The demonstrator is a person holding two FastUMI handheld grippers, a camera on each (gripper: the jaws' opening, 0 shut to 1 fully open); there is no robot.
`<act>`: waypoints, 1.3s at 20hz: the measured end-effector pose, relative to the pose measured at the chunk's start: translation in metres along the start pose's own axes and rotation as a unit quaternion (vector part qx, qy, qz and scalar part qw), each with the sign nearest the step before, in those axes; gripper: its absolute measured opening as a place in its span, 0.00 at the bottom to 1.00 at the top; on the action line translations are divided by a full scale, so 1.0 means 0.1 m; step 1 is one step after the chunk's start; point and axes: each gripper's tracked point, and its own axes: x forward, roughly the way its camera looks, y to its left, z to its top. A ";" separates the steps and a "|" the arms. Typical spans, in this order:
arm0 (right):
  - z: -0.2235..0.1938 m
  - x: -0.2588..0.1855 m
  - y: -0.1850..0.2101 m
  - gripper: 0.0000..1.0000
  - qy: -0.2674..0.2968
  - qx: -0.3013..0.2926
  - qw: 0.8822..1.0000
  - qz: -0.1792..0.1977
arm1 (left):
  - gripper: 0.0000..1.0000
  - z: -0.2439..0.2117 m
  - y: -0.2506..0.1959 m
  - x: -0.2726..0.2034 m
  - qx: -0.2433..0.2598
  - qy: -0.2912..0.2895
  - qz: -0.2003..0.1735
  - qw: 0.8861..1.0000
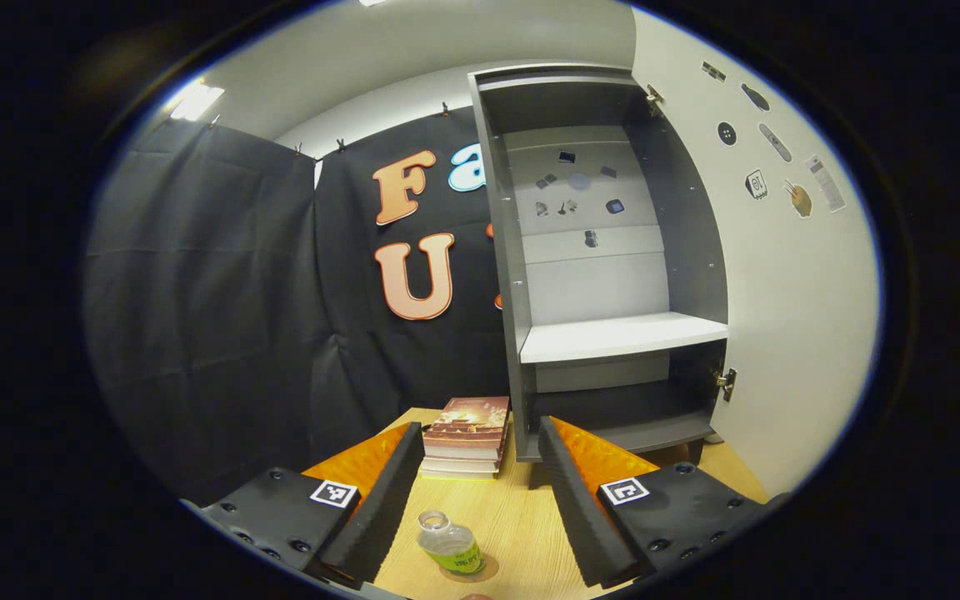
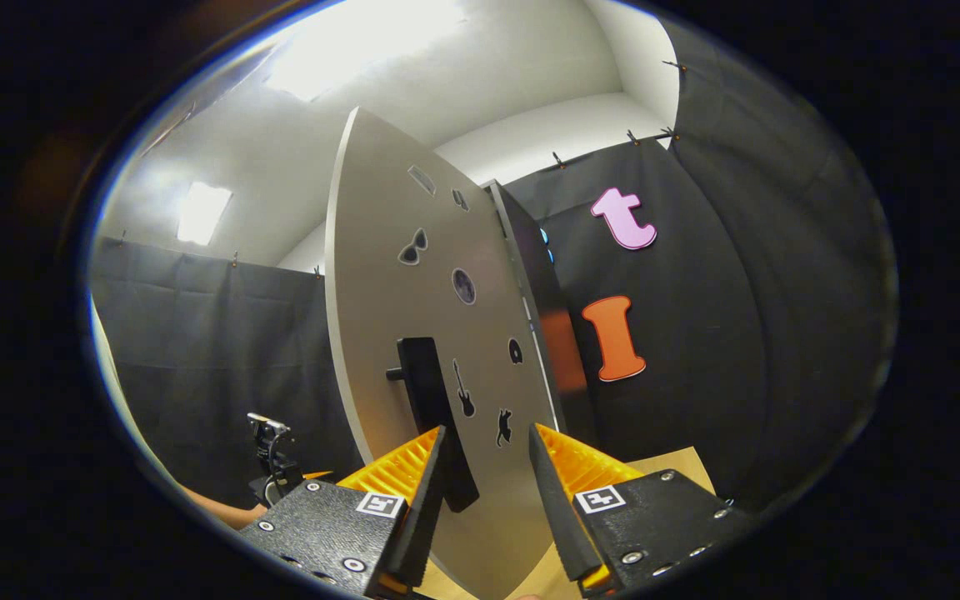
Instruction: Open the cabinet door with the right hand, grasp the bottle in the cabinet with the left hand and place it on the coaster, then close the cabinet door with the right hand.
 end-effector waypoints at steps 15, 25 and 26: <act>-0.15 0.37 0.42 0.62 0.013 0.018 0.999 0.037 | 0.90 0.45 -0.03 0.53 -0.032 -0.006 -0.045 0.998; -0.14 0.69 0.61 0.61 0.032 0.009 0.998 0.056 | 0.90 0.70 0.30 0.67 -0.044 -0.030 -0.048 0.997; -0.15 0.66 0.62 0.62 0.033 0.007 0.998 0.056 | 0.90 0.72 0.30 0.69 -0.045 -0.032 -0.050 0.997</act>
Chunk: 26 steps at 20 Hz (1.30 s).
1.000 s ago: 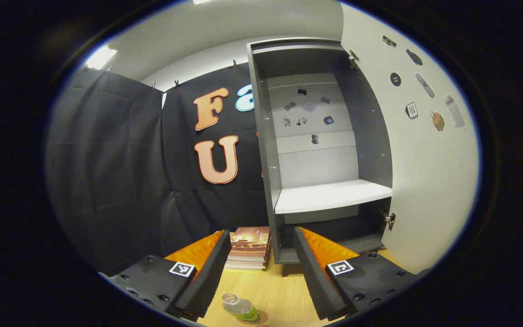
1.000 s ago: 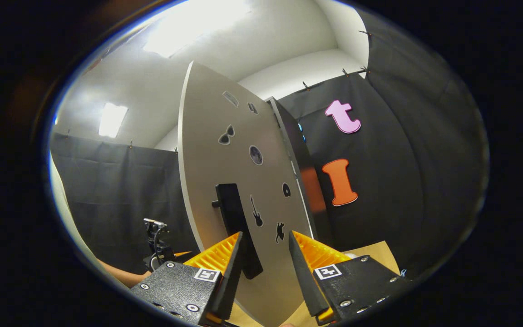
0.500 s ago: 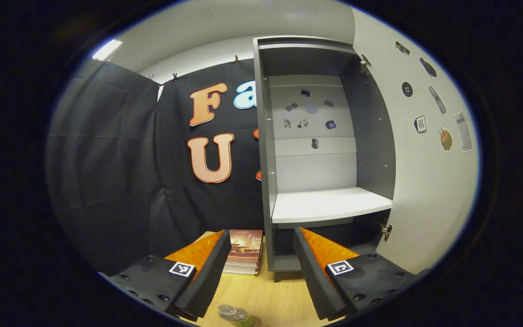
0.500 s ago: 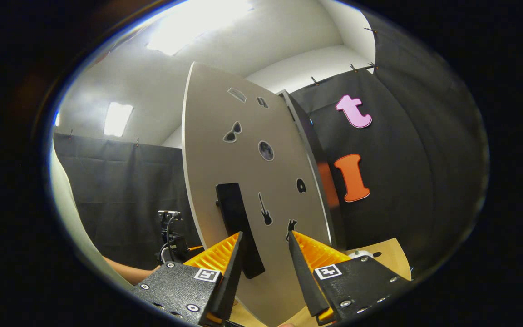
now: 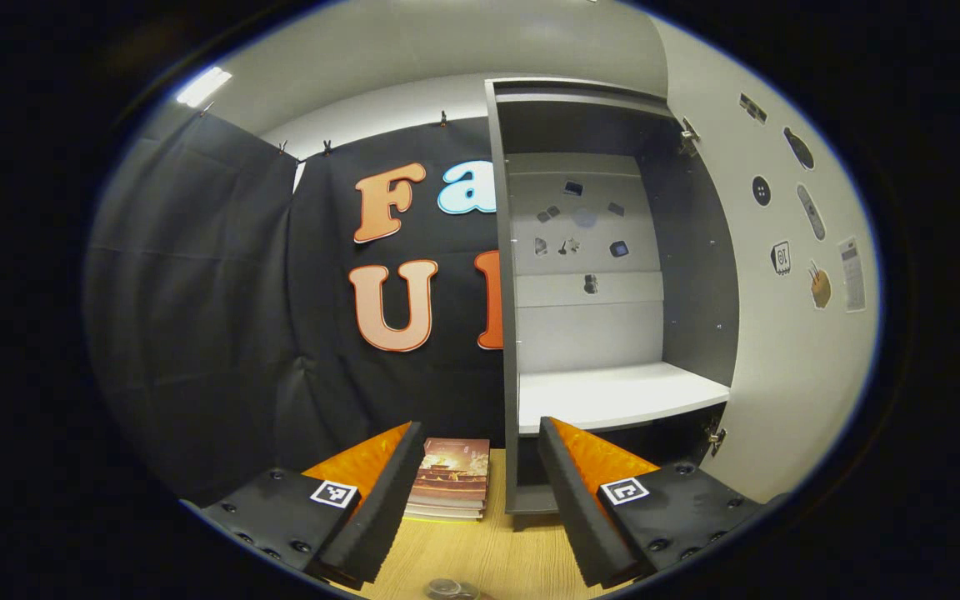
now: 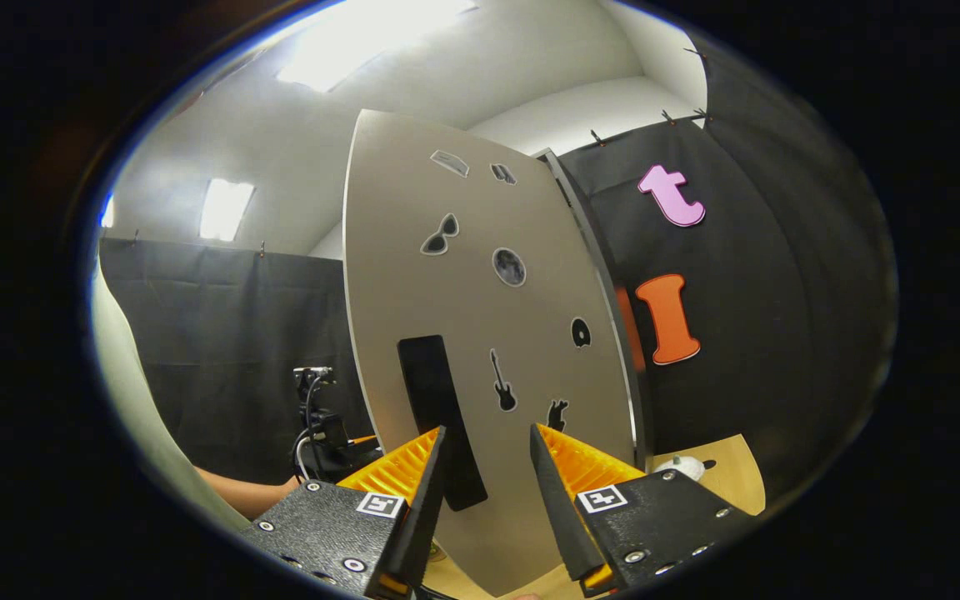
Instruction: Open the cabinet door with the right hand, grasp the bottle in the cabinet with the left hand and place it on the coaster, then close the cabinet door with the right hand.
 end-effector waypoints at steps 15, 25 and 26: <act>-0.25 0.65 0.15 0.66 0.016 0.001 1.000 0.014 | 0.89 0.20 0.22 0.22 0.009 -0.021 -0.008 1.000; -0.34 1.89 0.02 0.74 0.008 0.023 1.000 -0.011 | 0.89 0.17 0.79 0.28 0.021 -0.030 0.026 0.999; -0.38 2.02 -0.02 0.75 0.010 0.028 0.999 -0.013 | 0.89 0.15 0.86 0.29 0.018 -0.030 0.029 0.999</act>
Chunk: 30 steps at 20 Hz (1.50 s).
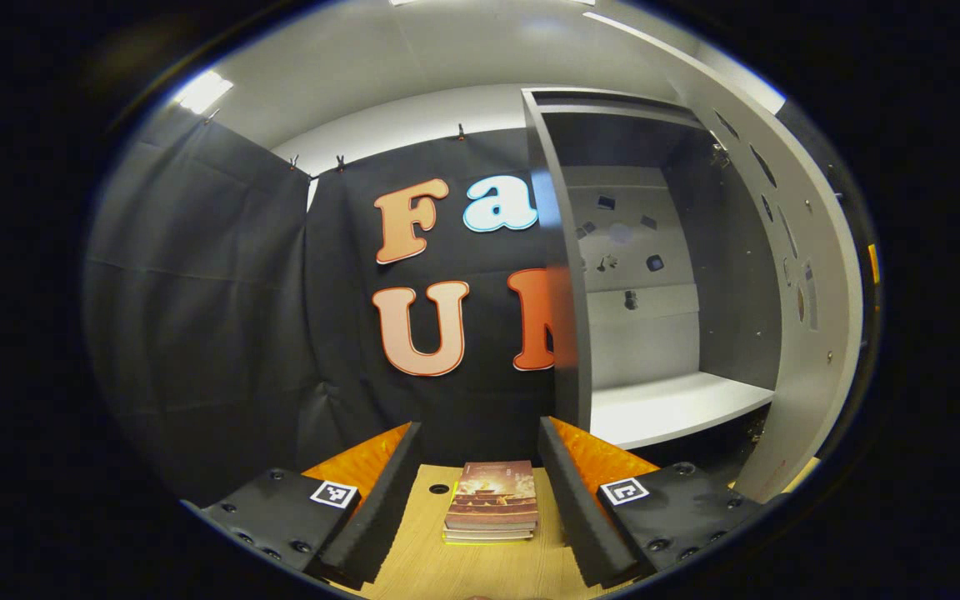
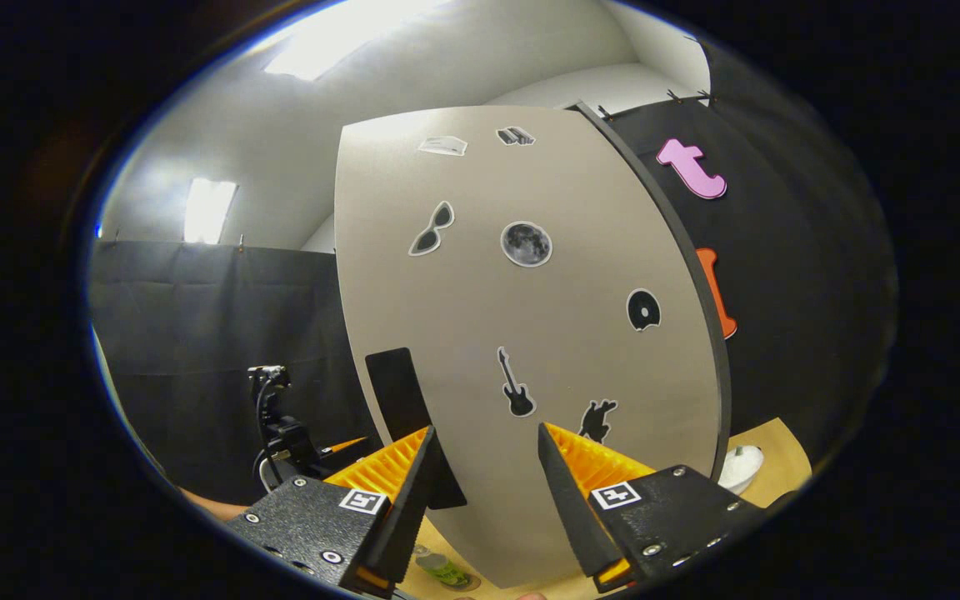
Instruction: Open the cabinet door with the right hand, grasp the bottle in the cabinet with the left hand and place it on the coaster, then close the cabinet door with the right hand.
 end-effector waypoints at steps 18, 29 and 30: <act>-0.64 1.36 0.57 0.75 0.025 -0.033 0.999 -0.022 | 0.92 -0.16 0.81 0.35 -0.008 -0.009 0.022 1.000; -0.61 1.59 0.67 0.89 0.031 -0.100 0.993 -0.060 | 0.90 -0.05 0.43 0.50 -0.020 -0.016 -0.030 0.999; -0.61 1.61 0.67 0.90 0.032 -0.103 0.992 -0.064 | 0.90 -0.04 0.37 0.50 -0.022 -0.015 -0.035 0.999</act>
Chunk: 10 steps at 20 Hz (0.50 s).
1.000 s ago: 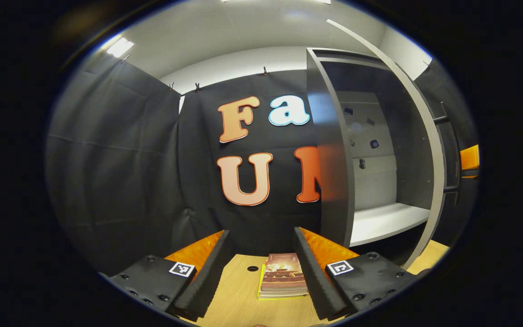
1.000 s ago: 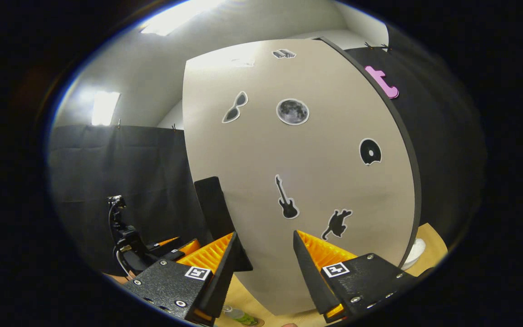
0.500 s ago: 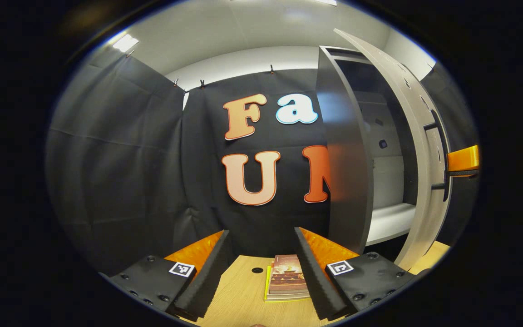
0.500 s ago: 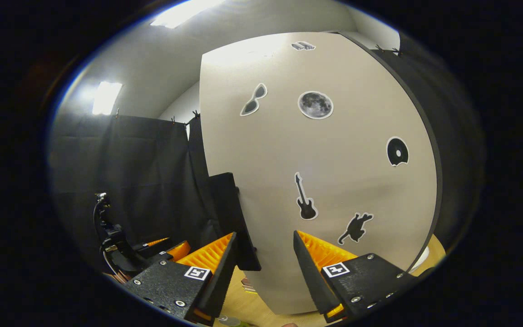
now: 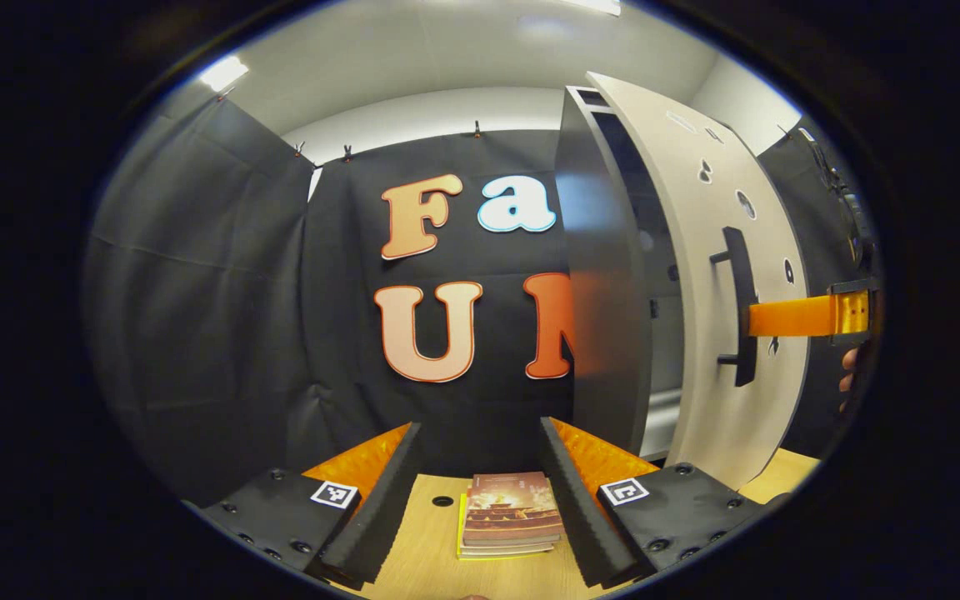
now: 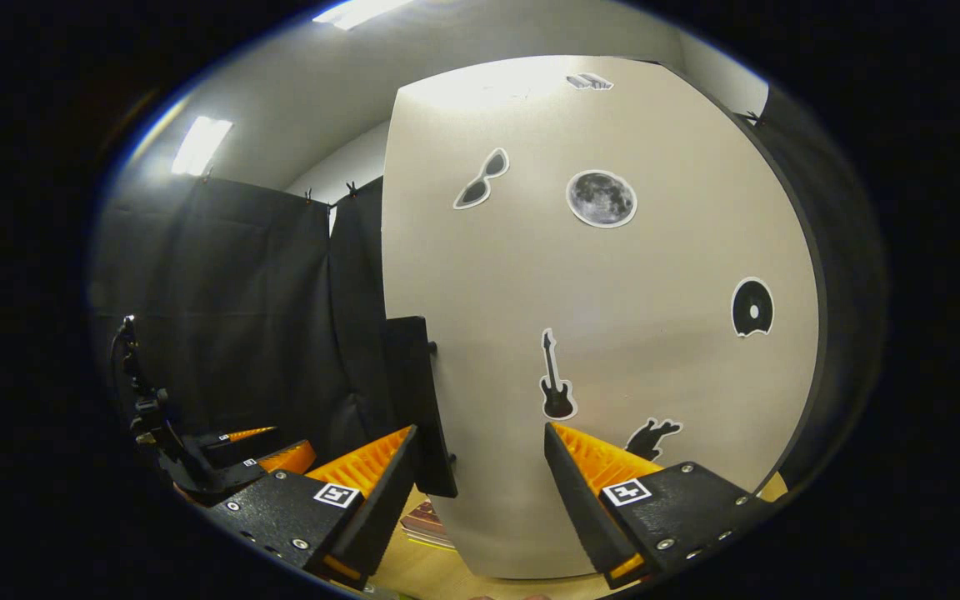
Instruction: Open the cabinet door with the right hand, grasp the bottle in the cabinet with the left hand and place it on the coaster, then close the cabinet door with the right hand.
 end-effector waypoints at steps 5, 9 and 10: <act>0.09 -0.06 -0.07 0.91 -0.010 -0.060 0.998 -0.018 | 0.89 0.29 -0.34 0.00 -0.015 -0.010 -0.023 1.000; 0.37 -0.44 -0.35 0.91 -0.038 -0.073 0.996 -0.036 | 0.89 0.48 -0.59 -0.08 -0.012 -0.021 -0.040 0.999; 0.43 -0.57 -0.44 0.91 -0.043 -0.071 0.996 -0.045 | 0.90 0.53 -0.65 -0.12 -0.012 -0.023 -0.043 0.999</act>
